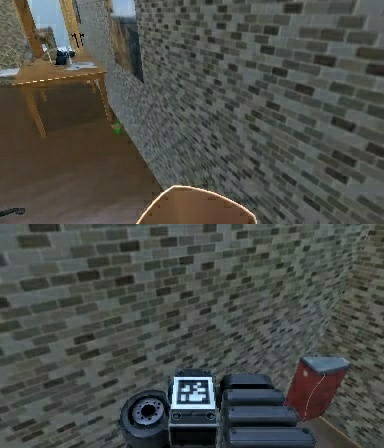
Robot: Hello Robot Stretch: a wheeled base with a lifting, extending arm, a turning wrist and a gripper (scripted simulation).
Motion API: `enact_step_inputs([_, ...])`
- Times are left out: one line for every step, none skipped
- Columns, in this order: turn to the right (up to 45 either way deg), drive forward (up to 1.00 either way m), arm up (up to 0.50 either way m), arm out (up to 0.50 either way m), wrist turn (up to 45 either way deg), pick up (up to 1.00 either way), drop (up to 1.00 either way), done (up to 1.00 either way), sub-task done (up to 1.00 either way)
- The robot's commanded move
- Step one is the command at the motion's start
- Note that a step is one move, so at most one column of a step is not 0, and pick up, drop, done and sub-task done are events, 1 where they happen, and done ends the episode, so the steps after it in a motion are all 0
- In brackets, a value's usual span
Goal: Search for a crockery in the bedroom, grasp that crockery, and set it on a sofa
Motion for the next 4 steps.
enact_step_inputs([45.0,0.0,0.0,0.0,0.0,0.0,0.0,0.0,0.0])
enact_step_inputs([12.0,0.0,0.0,0.0,0.0,0.0,0.0,0.0,0.0])
enact_step_inputs([45.0,0.0,0.0,0.0,0.0,0.0,0.0,0.0,0.0])
enact_step_inputs([45.0,0.0,0.0,0.0,0.0,0.0,0.0,0.0,0.0])
